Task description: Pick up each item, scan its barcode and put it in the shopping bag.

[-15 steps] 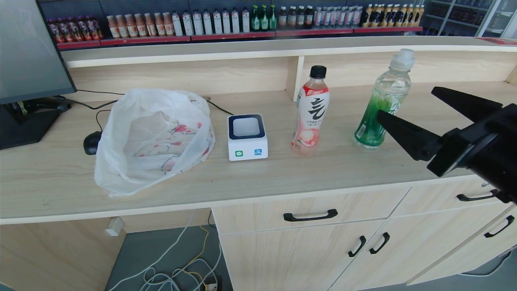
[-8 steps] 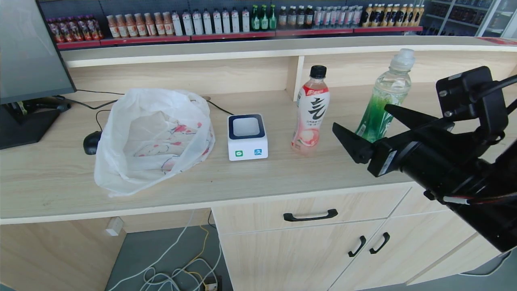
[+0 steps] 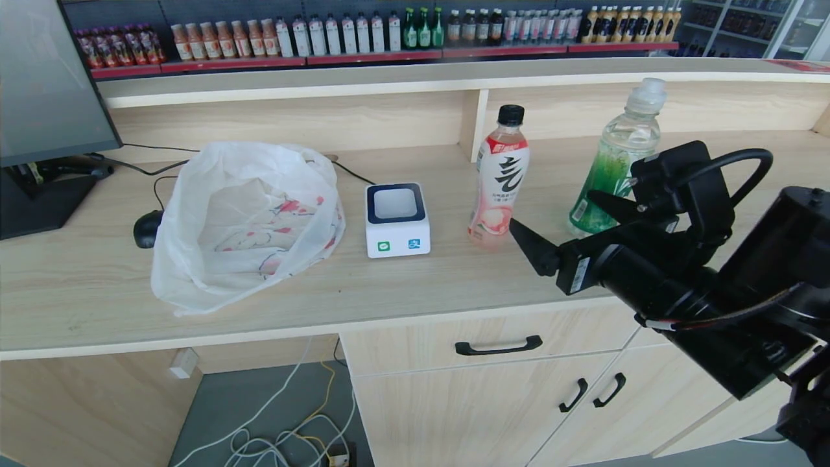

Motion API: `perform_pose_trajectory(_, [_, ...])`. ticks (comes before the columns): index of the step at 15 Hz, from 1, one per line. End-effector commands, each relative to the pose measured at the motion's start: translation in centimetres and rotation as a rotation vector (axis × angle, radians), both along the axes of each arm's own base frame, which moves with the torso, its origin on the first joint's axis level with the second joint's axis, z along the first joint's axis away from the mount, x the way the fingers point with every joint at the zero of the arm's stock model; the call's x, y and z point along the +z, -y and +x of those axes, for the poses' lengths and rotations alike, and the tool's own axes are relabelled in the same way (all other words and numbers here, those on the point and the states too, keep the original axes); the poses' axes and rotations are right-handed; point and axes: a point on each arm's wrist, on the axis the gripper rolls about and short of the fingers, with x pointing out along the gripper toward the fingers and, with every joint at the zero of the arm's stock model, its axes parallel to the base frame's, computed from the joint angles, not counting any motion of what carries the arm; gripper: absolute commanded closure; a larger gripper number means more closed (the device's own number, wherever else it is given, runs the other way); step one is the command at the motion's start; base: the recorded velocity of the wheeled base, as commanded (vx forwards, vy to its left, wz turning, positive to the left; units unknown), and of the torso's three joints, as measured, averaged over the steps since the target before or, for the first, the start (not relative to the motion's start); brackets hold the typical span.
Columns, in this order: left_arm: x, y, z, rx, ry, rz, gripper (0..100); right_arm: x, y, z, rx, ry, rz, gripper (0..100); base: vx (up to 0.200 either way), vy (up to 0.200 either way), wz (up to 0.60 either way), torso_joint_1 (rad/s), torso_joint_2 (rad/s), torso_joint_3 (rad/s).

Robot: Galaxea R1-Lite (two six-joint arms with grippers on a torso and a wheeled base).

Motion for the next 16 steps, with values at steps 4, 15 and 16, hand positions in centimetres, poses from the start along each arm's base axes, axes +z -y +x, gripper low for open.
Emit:
perform_pose_trajectory(4, [0.0, 0.0, 0.0, 0.000, 0.000, 0.000, 0, -2.2, -1.8, 2.3, -0.026, -0.007, 0.003, 0, 0.000, 0.000, 0.00, 0.000, 0.00, 0.000])
perform_pose_trajectory(15, [0.0, 0.0, 0.0, 0.000, 0.000, 0.000, 0, -2.4, -3.6, 5.2, -0.076, -0.005, 0.050, 0, 0.000, 0.000, 0.00, 0.000, 0.00, 0.000])
perform_pose_trajectory(16, [0.0, 0.0, 0.0, 0.000, 0.000, 0.000, 0, -2.4, -3.5, 5.3, -0.080, -0.004, 0.051, 0, 0.000, 0.000, 0.00, 0.000, 0.00, 0.000])
